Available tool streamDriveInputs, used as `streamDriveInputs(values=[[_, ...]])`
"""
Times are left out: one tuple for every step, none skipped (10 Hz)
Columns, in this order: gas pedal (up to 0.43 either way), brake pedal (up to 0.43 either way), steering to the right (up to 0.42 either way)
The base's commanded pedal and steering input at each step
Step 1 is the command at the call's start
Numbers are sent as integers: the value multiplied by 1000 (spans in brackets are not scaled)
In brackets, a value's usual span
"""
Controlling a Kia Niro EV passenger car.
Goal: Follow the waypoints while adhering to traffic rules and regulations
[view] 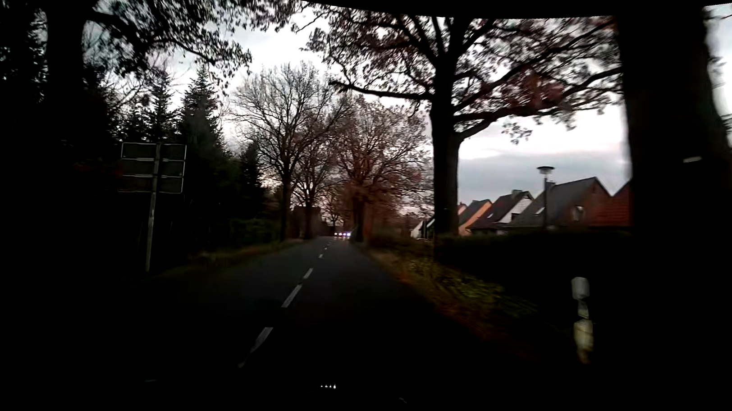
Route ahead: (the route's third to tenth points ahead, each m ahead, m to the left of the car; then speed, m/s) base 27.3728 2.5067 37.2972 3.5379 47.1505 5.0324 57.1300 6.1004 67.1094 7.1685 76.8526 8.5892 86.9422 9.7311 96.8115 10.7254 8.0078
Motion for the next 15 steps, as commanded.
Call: streamDriveInputs(values=[[98,0,-74],[98,0,-68],[98,0,-63],[98,0,-57],[98,0,-52],[110,0,-49],[110,0,-46],[110,0,-40],[110,0,-35],[110,0,-28],[110,0,-20],[110,0,-13],[98,0,-7],[98,0,-3],[98,0,-1]])
